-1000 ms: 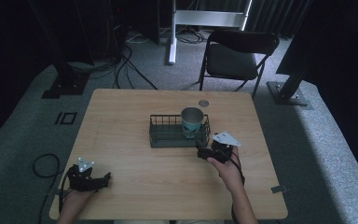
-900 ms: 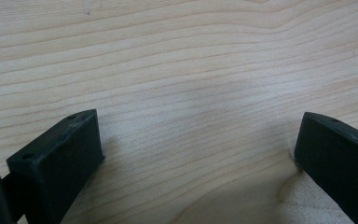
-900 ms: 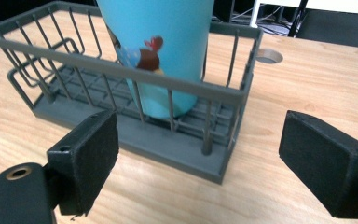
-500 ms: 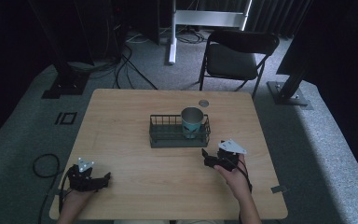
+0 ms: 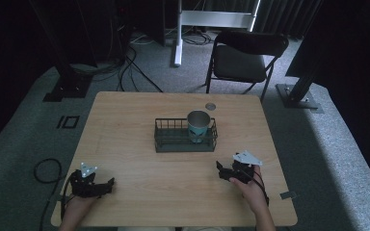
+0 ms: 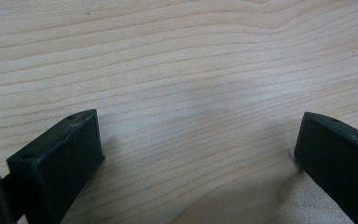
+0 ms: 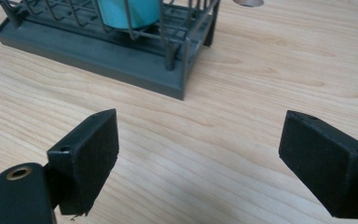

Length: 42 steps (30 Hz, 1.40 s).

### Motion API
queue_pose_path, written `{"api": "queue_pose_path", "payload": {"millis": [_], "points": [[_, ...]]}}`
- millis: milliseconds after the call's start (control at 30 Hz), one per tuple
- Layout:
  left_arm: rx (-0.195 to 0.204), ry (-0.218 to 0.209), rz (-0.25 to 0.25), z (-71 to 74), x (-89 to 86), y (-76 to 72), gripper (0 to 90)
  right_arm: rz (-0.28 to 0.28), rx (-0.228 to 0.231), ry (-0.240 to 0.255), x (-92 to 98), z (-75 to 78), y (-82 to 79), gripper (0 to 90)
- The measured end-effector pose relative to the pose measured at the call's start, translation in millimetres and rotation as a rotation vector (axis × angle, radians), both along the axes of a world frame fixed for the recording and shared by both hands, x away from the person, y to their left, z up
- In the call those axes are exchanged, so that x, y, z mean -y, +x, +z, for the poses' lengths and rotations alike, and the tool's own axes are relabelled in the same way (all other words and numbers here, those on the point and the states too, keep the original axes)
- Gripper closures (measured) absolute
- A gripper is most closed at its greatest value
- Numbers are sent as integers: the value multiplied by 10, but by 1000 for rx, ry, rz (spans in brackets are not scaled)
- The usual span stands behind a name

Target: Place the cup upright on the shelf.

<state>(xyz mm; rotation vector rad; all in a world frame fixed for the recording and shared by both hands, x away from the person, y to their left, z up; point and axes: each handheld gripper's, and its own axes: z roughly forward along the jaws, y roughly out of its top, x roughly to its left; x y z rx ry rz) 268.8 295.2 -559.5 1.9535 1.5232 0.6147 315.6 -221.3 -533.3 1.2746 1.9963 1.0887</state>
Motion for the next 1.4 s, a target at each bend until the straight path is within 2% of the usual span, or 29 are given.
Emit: {"api": "queue_pose_path", "payload": {"millis": [133,233,367,500,633,733,800,833,900,1033,1100,1133,1300,1400], "points": [[0,0,1,0,0,0,14,-17,-13,-1,120,-25,-17,137],[0,0,0,0,0,0,14,-27,-14,-26,201,-38,-27,137],[0,0,0,0,0,0,14,-46,-11,-35,308,-23,-44,136],[0,0,1,0,0,0,14,-56,-30,-15,412,-26,-45,132],[0,0,1,0,1,0,14,-32,-61,-24,509,-53,-65,132],[0,0,1,0,1,0,14,-49,-74,-2,607,-63,-85,132],[0,0,1,0,1,0,14,-50,-81,-1,637,-68,-91,132],[0,0,1,0,1,0,14,-60,-85,-23,694,-97,-101,132],[0,0,1,0,0,0,14,-69,-101,-10,723,-128,-110,131],[0,0,1,0,1,0,14,-43,-126,-71,742,-194,-133,128],[0,0,0,0,0,0,14,1,-145,-80,746,-243,-144,130],[0,0,1,0,1,0,14,20,-172,-77,745,-263,-143,125],[0,1,1,0,1,0,14,65,-180,-74,739,-265,-158,122],[0,0,1,0,1,0,14,67,-180,-73,741,-265,-159,122]]}}
